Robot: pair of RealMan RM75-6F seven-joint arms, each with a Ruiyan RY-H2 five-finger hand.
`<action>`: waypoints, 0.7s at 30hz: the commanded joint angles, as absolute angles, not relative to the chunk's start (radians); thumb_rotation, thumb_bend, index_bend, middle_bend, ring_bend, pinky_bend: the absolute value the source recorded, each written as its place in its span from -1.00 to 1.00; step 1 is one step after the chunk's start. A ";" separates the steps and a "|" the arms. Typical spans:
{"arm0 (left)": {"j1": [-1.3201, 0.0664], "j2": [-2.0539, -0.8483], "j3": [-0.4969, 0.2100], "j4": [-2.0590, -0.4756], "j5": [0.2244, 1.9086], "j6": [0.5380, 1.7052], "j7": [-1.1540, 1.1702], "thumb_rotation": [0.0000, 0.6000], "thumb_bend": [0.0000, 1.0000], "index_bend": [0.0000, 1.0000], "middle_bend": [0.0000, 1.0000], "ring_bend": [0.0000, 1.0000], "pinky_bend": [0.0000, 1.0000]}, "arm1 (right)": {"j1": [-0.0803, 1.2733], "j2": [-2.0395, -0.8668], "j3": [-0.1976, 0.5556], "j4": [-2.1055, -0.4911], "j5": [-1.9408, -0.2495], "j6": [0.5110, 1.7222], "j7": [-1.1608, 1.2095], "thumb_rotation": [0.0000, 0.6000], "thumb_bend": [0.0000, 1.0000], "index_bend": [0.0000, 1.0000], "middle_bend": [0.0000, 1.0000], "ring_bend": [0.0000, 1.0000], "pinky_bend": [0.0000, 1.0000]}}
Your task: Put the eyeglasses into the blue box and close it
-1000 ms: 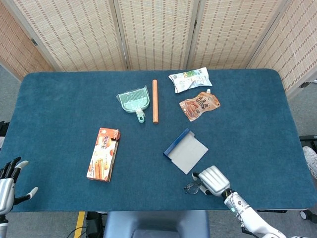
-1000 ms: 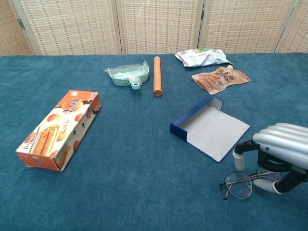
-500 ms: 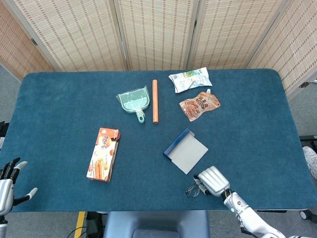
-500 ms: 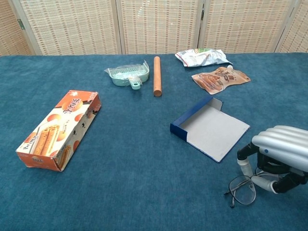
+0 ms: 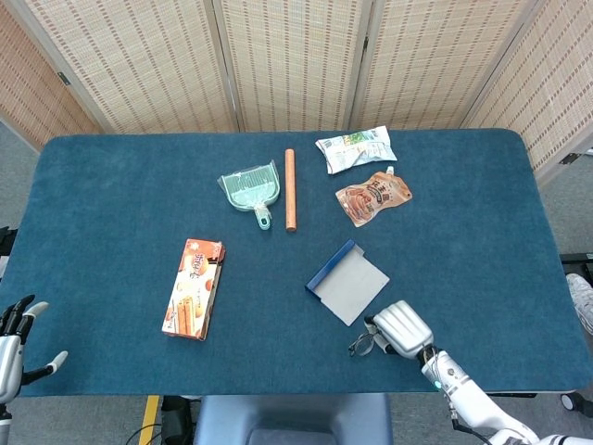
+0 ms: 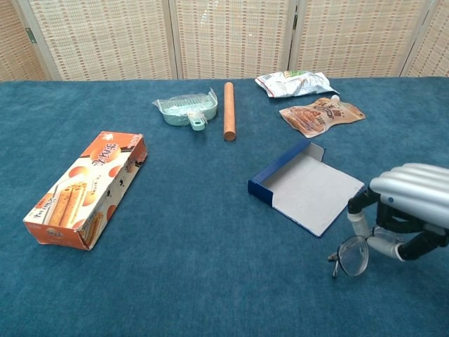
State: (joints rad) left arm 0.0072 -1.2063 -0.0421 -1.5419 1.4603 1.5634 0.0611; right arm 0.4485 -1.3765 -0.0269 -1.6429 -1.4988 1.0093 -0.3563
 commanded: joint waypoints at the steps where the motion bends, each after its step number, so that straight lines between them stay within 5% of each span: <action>1: 0.007 -1.206 -0.042 -1.543 1.462 1.563 0.060 1.00 -0.63 -0.53 -0.73 -0.71 -0.52 | 0.469 -1.352 0.000 -1.650 -1.501 1.016 -0.357 1.00 -0.04 0.38 0.99 1.00 0.98; 8: 0.007 -1.209 -0.042 -1.549 1.467 1.565 0.067 1.00 -0.63 -0.53 -0.73 -0.71 -0.52 | 0.552 -1.349 0.077 -1.594 -1.475 0.963 -0.358 1.00 -0.04 0.38 0.99 1.00 0.98; 21: 0.019 -1.199 -0.039 -1.568 1.461 1.575 0.088 1.00 -0.63 -0.53 -0.73 -0.71 -0.52 | 0.690 -1.524 0.131 -1.322 -1.426 0.852 -0.303 1.00 -0.04 0.38 0.99 1.00 0.98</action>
State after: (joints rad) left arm 0.0184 -1.1993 -0.0393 -1.5679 1.4613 1.5744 0.0879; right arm 0.6688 -1.4946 0.1218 -1.3548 -1.4343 0.8661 -0.3213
